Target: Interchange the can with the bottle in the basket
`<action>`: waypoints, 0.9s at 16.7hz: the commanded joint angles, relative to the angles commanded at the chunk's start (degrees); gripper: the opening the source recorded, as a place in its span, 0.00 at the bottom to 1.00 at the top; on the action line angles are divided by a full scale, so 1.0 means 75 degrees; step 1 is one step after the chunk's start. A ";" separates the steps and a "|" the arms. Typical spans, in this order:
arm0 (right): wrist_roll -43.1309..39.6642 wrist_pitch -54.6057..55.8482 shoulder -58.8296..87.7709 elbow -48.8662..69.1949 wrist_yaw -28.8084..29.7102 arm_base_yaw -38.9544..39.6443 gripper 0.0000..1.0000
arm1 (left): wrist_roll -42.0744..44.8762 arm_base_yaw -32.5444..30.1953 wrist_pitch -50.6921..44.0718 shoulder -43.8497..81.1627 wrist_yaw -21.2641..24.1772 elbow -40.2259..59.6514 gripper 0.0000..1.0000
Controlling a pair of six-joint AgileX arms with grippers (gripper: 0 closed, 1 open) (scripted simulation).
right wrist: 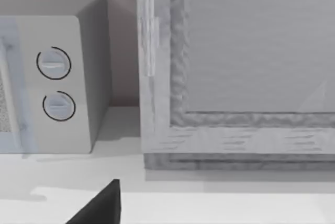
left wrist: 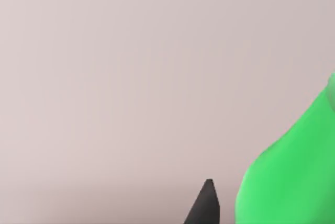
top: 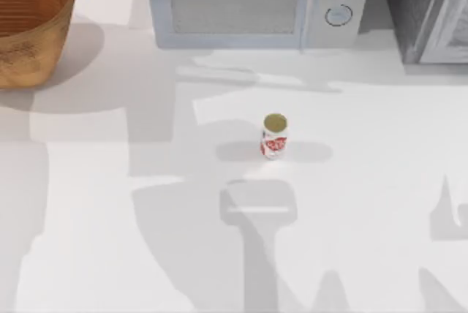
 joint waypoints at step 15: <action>0.0000 0.0000 0.0000 0.0000 0.0000 0.0000 1.00 | 0.0000 -0.0004 0.0014 0.0016 -0.0001 0.0012 0.83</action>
